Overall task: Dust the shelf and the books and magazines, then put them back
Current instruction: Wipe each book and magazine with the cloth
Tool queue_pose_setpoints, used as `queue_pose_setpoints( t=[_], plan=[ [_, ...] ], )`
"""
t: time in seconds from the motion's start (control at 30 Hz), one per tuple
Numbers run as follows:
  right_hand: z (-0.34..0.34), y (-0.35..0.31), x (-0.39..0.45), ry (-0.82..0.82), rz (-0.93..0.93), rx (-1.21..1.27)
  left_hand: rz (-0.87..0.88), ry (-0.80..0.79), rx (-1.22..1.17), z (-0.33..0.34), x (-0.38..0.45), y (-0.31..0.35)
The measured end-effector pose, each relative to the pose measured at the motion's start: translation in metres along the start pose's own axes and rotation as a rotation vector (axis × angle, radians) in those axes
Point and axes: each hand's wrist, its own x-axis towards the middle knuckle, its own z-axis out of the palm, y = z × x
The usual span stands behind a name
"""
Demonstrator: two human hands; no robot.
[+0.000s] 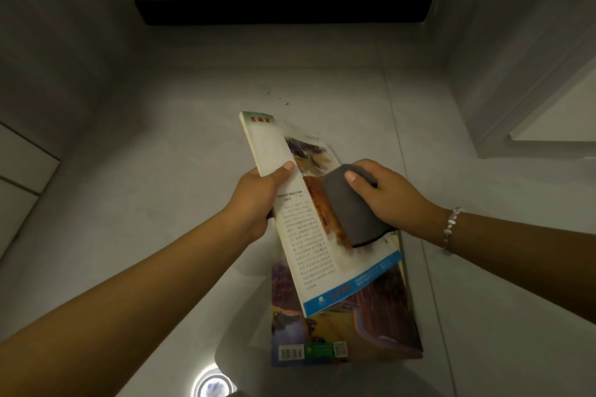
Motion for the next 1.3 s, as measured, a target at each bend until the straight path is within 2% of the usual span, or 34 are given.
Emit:
queue_pose_setpoints(
  t=[0.27,0.4,0.5,0.73,0.83,0.97,1.13,1.3],
  plan=[
    [-0.002,-0.038,-0.002,-0.061,-0.089,0.088,0.029,-0.162,-0.004,0.014,-0.018,0.019],
    [-0.012,-0.055,-0.004,-0.015,-0.079,0.059,0.022,-0.268,-0.146,0.022,-0.029,0.029],
    [-0.025,-0.061,-0.002,0.004,-0.096,0.062,0.076,-0.280,-0.096,0.028,-0.036,0.035],
    [-0.063,-0.075,0.003,0.010,-0.182,0.066,0.261,-0.208,0.003,0.033,-0.043,0.048],
    [-0.075,-0.086,0.006,0.007,-0.230,0.062,0.357,-0.121,0.032,0.033,-0.044,0.054],
    [-0.091,-0.109,0.007,0.008,-0.310,0.072,0.331,-0.002,0.053,0.026,-0.043,0.067],
    [-0.120,-0.151,-0.001,0.003,-0.483,0.069,0.247,-0.033,-0.001,0.009,-0.055,0.088],
    [-0.152,-0.197,-0.014,0.079,-0.647,0.156,0.396,-0.053,-0.056,-0.001,-0.077,0.127]
  ],
)
